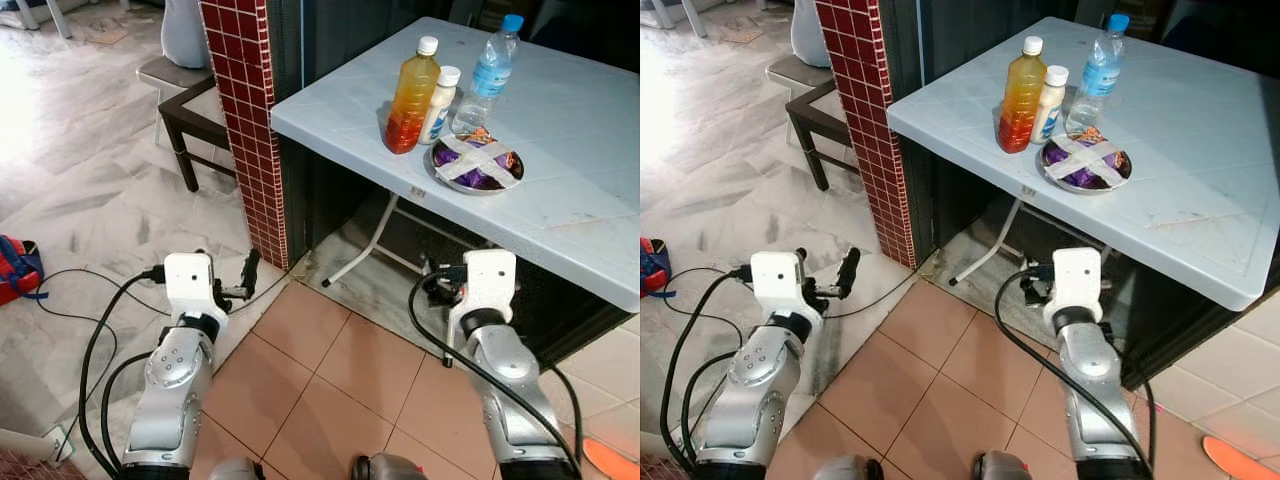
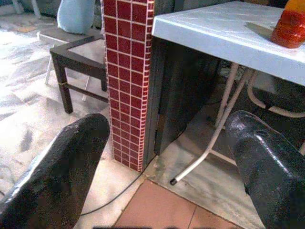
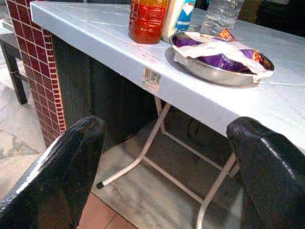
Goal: Restocking fridge
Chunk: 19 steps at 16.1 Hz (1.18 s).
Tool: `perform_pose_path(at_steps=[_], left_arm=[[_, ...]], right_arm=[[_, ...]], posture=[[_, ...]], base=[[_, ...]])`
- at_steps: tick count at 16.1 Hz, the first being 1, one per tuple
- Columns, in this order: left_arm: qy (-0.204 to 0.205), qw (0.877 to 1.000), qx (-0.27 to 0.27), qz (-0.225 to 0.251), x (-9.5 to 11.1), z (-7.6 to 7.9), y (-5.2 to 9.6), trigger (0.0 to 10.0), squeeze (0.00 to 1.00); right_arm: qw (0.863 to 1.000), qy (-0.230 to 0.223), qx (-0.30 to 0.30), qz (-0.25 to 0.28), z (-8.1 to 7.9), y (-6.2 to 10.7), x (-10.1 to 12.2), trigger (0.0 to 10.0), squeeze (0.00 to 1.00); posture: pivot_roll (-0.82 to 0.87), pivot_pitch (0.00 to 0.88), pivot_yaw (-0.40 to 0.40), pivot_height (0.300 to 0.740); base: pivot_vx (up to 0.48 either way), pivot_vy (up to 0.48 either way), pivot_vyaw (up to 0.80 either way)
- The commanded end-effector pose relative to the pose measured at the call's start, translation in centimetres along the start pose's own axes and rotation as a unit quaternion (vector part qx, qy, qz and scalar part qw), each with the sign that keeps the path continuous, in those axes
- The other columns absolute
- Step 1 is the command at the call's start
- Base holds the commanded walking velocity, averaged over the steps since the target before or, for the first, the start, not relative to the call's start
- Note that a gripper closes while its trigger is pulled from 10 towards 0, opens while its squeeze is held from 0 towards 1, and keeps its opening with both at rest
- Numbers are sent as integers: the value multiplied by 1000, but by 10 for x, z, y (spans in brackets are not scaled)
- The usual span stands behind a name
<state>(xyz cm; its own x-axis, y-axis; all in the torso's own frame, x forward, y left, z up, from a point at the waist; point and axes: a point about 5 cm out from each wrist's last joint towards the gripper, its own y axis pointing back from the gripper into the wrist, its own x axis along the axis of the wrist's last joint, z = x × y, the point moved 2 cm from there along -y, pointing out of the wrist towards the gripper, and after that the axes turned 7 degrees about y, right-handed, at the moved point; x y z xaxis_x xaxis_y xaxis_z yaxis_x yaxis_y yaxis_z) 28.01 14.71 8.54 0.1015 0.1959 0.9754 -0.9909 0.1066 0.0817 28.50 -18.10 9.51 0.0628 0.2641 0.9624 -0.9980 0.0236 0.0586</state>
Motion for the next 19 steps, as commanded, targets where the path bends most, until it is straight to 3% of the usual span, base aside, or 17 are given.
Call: perform_pose_path(at_steps=[1,11,14,19], left_arm=[[-2,1000,4,0,0,-2,-1,10000,0],[-2,1000,-10,0,0,1,-4,10000,0],[-8,1000,-17,1,2,0,-7,10000,0],[-6,1000,-17,3,1,1,-8,10000,0]], right_arm=[[1000,-6,14,16,-3,-2,7,10000,0],[1000,-28,7,8,1,-7,4,10000,0],[999,-34,-1,12,2,-7,6,10000,0],[1000,-29,-3,6,9,-2,0,10000,0]], posture=[[6,31,3,740],[9,18,20,740],[9,25,25,740],[6,27,24,740]], base=[[0,0,0],[26,0,-720],[365,0,-675],[398,0,0]])
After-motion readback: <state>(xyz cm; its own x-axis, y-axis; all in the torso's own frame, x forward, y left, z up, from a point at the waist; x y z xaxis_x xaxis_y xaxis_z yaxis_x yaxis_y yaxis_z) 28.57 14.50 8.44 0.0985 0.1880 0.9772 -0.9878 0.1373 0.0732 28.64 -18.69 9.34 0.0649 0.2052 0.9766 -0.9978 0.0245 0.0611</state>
